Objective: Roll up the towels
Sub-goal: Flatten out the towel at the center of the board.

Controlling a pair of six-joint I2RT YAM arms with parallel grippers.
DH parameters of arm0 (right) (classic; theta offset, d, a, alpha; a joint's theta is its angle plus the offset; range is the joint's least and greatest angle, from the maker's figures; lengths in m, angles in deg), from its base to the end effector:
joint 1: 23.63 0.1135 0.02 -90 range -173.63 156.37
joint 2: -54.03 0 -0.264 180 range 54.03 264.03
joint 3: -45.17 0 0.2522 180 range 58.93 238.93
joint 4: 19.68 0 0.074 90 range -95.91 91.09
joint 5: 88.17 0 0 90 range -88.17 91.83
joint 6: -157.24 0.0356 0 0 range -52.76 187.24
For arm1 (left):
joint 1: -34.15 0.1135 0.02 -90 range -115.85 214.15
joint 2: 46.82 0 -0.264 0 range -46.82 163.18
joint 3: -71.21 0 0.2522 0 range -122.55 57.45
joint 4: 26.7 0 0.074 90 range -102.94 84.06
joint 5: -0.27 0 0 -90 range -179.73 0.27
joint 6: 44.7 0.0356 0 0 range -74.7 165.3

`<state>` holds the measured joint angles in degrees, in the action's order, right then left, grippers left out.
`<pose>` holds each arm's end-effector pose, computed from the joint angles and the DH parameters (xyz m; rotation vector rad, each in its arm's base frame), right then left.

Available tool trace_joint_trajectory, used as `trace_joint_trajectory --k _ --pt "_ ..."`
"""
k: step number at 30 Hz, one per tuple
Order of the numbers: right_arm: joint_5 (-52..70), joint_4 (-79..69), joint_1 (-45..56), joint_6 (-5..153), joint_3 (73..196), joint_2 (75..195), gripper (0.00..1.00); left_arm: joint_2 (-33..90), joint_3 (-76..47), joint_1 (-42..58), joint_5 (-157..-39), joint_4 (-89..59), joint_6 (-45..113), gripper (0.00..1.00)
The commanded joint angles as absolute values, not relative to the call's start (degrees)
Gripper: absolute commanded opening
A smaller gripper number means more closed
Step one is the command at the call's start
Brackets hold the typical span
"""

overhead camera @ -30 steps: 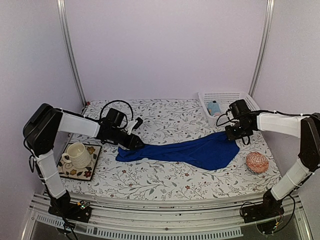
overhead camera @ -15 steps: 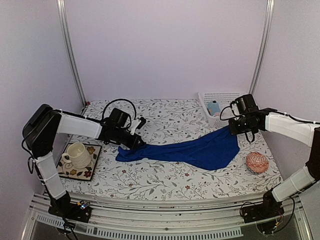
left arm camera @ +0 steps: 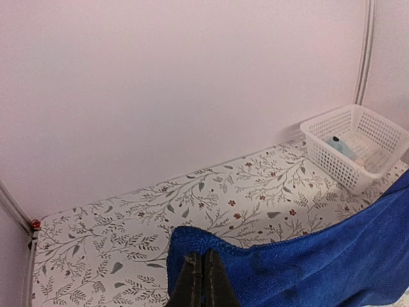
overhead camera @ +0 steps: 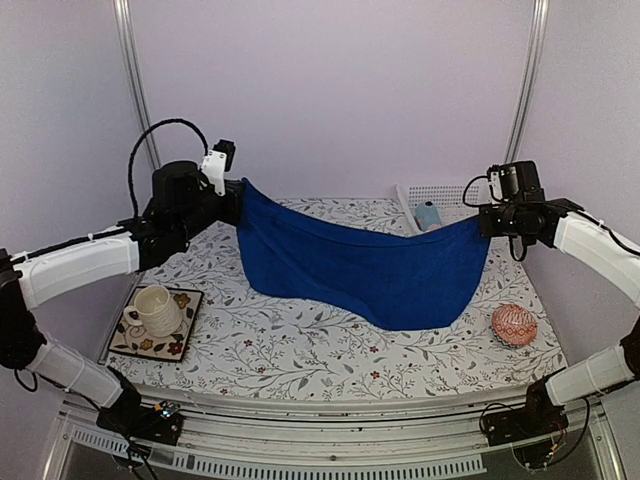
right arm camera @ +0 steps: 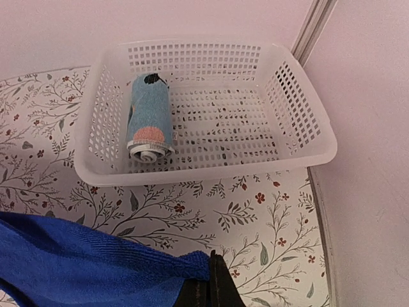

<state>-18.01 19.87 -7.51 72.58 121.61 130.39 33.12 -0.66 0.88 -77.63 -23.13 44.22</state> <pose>0.2848 0.0697 0.3021 -0.0260 2.2179 -0.1856 0.2801 -0.1749 0.3161 0.3437 1.7424 -0.2467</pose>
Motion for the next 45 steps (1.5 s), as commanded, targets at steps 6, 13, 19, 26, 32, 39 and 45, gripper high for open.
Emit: trace_joint_trajectory --k 6,13,19,26,32,39,45 --pt "-19.6 23.5 -7.8 72.1 127.7 120.9 0.03 18.1 6.0 -1.2 -67.1 -28.7 45.1 0.0" --pt "-15.1 28.2 -5.3 71.8 127.4 112.0 0.02 7.9 10.5 -8.7 -57.5 -23.8 40.8 0.0" --pt "-19.0 31.6 -3.4 72.8 127.6 108.8 0.02 5.2 12.3 -13.0 -48.3 -17.2 33.1 0.0" --pt "-27.0 26.5 -4.4 71.8 124.7 122.8 0.02 21.7 6.4 -8.3 -46.4 -11.7 28.3 0.0" --pt "-28.1 20.9 -7.7 70.3 126.0 139.7 0.02 38.5 4.9 -0.8 -51.9 -17.1 25.9 0.0" --pt "-30.4 17.5 -8.3 67.9 130.3 152.9 0.02 54.1 -2.6 2.8 -53.1 -19.4 28.3 0.0" --pt "-29.7 15.3 -8.3 67.8 129.7 153.4 0.02 58.9 -4.5 3.8 -53.6 -23.3 29.4 0.0"
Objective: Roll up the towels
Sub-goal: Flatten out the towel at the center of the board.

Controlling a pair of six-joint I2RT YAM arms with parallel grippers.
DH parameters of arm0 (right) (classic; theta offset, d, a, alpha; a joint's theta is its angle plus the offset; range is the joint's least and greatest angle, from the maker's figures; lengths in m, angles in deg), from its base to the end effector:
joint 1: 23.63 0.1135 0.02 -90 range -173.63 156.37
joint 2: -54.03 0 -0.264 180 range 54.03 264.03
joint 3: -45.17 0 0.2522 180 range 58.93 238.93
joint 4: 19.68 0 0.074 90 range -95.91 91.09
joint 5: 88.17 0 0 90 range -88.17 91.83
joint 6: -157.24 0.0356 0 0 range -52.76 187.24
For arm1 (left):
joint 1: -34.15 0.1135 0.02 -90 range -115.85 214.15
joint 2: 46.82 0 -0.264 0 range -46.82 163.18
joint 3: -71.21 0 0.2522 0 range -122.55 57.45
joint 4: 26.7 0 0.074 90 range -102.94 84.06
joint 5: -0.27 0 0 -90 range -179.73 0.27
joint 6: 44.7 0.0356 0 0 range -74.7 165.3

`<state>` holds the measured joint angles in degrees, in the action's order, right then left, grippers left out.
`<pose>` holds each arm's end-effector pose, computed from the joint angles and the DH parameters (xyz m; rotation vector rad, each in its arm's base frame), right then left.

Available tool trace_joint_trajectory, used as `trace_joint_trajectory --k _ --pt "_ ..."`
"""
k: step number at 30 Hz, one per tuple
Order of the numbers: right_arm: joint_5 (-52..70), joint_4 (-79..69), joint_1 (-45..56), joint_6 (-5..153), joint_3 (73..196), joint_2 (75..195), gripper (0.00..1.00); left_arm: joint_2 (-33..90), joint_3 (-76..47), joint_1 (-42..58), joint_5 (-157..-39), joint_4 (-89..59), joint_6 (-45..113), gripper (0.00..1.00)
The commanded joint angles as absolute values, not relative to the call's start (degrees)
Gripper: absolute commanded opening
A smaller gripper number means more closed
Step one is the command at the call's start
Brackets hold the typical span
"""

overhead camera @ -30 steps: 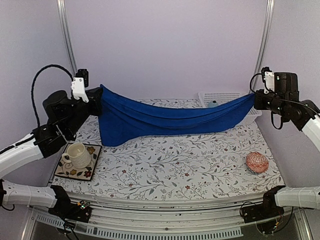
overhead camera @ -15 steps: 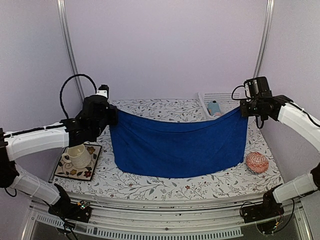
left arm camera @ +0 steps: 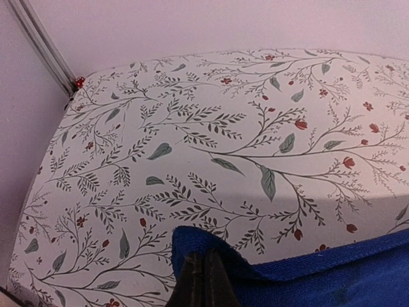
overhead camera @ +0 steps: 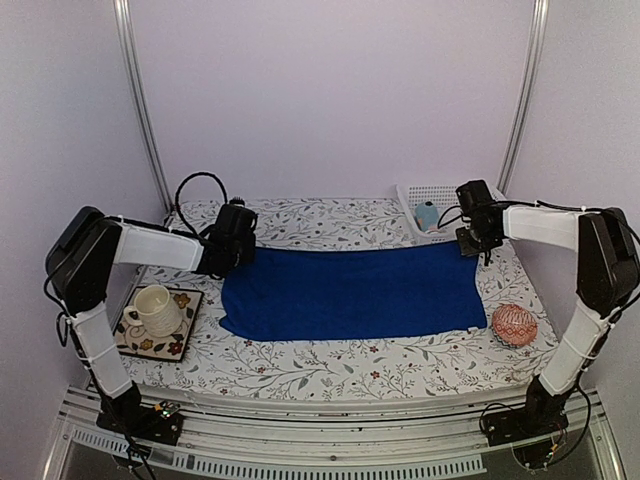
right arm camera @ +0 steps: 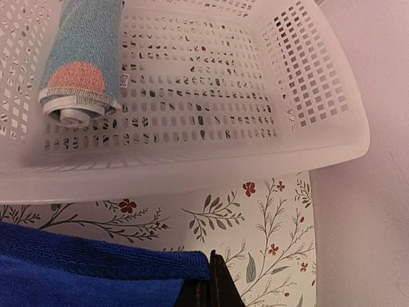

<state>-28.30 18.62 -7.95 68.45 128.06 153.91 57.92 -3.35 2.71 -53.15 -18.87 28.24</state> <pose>0.3574 0.0818 0.2137 -0.1029 2.4272 -0.5334 0.3404 -0.1832 0.1789 -0.0719 2.0936 0.2091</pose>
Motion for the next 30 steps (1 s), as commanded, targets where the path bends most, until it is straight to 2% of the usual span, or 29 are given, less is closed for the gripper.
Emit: trace_joint_trajectory --k 1,7,18,25,30 --pt "-29.2 15.7 -8.2 67.8 129.7 153.1 0.02 58.9 -4.4 4.0 -53.7 -23.5 29.2 0.0" --pt "-30.5 16.3 -8.5 67.9 129.7 150.7 0.03 56.8 -3.0 4.9 -54.6 -27.0 31.0 0.0" --pt "-34.3 18.6 -8.7 70.0 129.8 149.3 0.03 61.2 -7.9 7.1 -60.6 -27.5 33.1 0.0" --pt "-35.7 19.6 -8.7 70.0 129.5 147.8 0.03 68.1 -15.1 8.0 -65.5 -19.1 33.1 0.0" --pt "-32.1 19.1 -8.5 70.7 126.5 144.7 0.02 63.2 -9.5 7.4 -66.5 -19.2 29.3 0.0"
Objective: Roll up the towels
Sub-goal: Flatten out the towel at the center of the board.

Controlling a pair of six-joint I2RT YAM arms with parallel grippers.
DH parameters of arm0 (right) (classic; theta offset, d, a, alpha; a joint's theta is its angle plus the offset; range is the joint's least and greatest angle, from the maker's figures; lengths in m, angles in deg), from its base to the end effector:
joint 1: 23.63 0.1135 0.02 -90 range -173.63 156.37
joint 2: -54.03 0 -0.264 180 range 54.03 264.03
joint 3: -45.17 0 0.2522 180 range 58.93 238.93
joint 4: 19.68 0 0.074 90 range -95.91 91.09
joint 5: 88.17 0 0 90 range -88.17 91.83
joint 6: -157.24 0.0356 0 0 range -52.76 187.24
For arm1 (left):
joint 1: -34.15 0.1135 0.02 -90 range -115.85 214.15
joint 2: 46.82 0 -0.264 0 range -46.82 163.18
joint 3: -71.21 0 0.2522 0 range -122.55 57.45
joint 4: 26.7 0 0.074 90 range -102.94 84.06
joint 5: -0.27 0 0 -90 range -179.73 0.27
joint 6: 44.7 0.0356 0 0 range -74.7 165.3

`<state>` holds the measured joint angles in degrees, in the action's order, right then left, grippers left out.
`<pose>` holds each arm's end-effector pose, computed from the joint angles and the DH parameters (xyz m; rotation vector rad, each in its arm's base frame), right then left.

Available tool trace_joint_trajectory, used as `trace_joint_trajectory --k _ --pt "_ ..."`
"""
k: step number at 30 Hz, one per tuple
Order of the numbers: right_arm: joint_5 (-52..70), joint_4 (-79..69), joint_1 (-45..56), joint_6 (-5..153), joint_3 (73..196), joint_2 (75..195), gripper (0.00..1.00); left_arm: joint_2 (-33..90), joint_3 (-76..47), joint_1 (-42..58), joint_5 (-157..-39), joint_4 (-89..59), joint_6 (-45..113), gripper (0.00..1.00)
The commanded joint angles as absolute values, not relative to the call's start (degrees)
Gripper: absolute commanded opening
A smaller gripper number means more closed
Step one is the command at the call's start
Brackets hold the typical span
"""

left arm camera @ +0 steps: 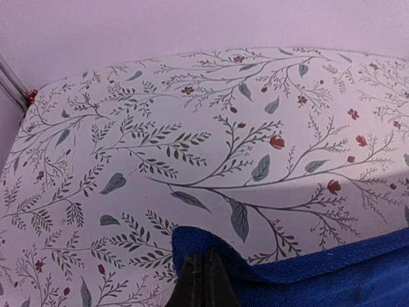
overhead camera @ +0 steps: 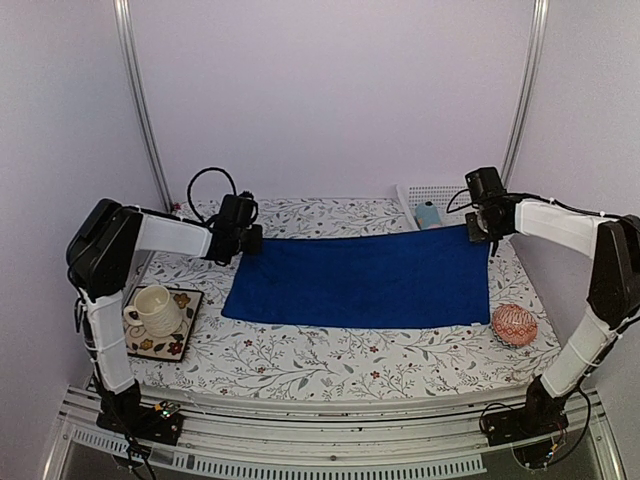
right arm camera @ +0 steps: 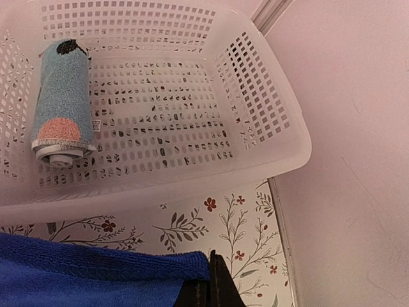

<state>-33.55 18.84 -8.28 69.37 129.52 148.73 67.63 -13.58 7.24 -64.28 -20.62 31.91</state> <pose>0.3502 0.0748 0.2537 0.0086 2.3005 -0.5899 0.3944 -0.1830 0.1670 0.0059 2.1273 0.0750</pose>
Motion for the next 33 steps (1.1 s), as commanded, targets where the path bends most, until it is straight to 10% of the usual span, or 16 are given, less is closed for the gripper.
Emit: trace_joint_trajectory --k 1,10,14,22,33 --pt "-30.7 19.1 -8.5 70.9 125.6 143.9 0.03 61.1 -6.8 7.0 -66.5 -20.4 28.4 0.0" --pt "-28.1 21.9 -5.4 73.2 119.1 141.5 0.02 47.4 6.6 -1.3 -62.3 -18.9 23.0 0.02" --pt "-30.1 22.4 -5.3 74.1 117.1 141.2 0.03 44.4 10.2 -4.0 -65.6 -14.8 19.7 0.36" --pt "-32.4 20.8 -7.4 74.9 116.7 139.9 0.03 32.0 14.6 -3.2 -70.3 -13.9 22.7 0.7" --pt "-37.7 18.6 -12.2 74.4 117.3 137.0 0.03 48.9 -1.6 3.7 -90.2 -13.8 32.9 0.7"
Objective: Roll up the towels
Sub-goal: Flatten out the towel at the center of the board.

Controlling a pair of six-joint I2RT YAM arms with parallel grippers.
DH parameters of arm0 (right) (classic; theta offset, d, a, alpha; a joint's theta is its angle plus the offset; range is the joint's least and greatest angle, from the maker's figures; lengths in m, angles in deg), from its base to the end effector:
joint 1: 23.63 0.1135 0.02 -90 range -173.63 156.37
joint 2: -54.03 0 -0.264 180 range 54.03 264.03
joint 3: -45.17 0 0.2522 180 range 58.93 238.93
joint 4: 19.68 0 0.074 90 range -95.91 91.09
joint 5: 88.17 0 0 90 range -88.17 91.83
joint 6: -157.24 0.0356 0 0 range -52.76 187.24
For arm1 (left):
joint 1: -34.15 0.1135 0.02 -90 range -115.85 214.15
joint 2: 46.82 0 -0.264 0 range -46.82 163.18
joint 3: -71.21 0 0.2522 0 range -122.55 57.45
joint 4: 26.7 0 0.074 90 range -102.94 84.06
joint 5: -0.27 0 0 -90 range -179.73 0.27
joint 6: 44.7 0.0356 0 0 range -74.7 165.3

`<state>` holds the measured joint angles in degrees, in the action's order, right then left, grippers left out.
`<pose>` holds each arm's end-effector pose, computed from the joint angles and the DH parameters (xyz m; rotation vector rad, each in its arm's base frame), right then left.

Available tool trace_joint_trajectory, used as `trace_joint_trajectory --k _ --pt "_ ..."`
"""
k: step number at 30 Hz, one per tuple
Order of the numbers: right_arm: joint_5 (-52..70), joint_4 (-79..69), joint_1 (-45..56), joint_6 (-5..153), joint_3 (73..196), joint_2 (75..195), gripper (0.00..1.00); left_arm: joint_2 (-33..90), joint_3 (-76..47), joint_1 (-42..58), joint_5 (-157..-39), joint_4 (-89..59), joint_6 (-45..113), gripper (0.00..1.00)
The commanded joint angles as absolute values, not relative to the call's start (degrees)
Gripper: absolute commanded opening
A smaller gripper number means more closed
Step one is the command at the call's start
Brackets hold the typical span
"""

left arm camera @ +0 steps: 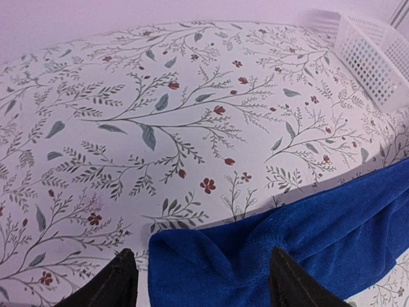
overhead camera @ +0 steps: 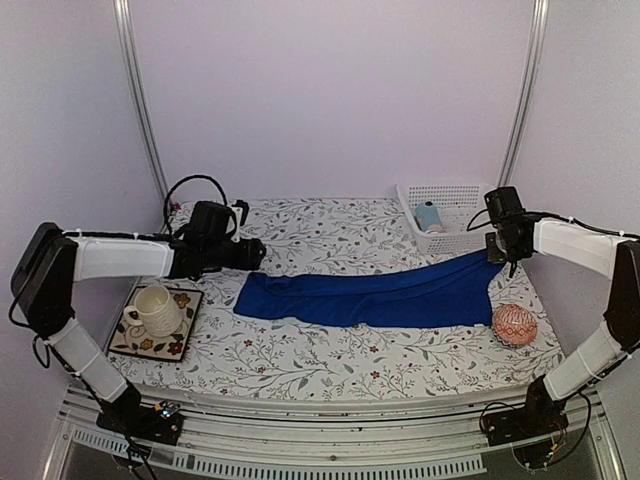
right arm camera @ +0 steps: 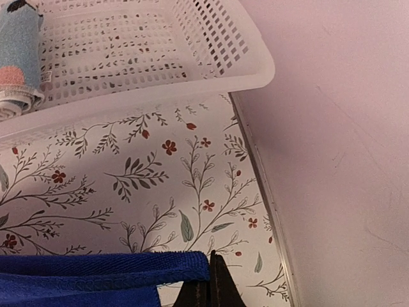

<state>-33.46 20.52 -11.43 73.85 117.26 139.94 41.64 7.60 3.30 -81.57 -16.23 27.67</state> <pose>0.3040 0.0447 0.2332 0.1285 2.3711 -0.6159 0.2867 -0.1653 0.2083 0.1724 2.1918 -0.3235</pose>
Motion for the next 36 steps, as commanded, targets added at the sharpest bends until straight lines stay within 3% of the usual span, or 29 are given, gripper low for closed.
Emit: trace_joint_trajectory --k 1,6,11,19,26,36 --pt "-37.6 18.3 -12.4 74.5 117.1 136.6 0.03 51.9 -3.9 3.7 -91.5 -13.6 33.6 0.7" --pt "-35.5 18.0 -12.4 74.1 116.7 135.7 0.03 64.0 -15.8 3.7 -95.9 -9.3 34.7 0.67" --pt "-33.9 17.5 -12.3 73.8 116.1 134.9 0.03 72.5 -23.2 3.1 -95.5 -3.0 36.0 0.58" --pt "-32.6 17.5 -12.2 73.7 116.4 135.3 0.03 69.4 -19.3 0.3 -93.9 0.5 38.5 0.48" --pt "-32.0 17.5 -12.2 73.5 116.5 134.9 0.03 60.4 -11.2 -0.9 -89.0 2.9 37.2 0.28" --pt "-31.2 17.3 -12.1 73.4 116.3 133.9 0.03 55.4 -2.1 -2.5 -82.7 3.6 35.7 0.24"
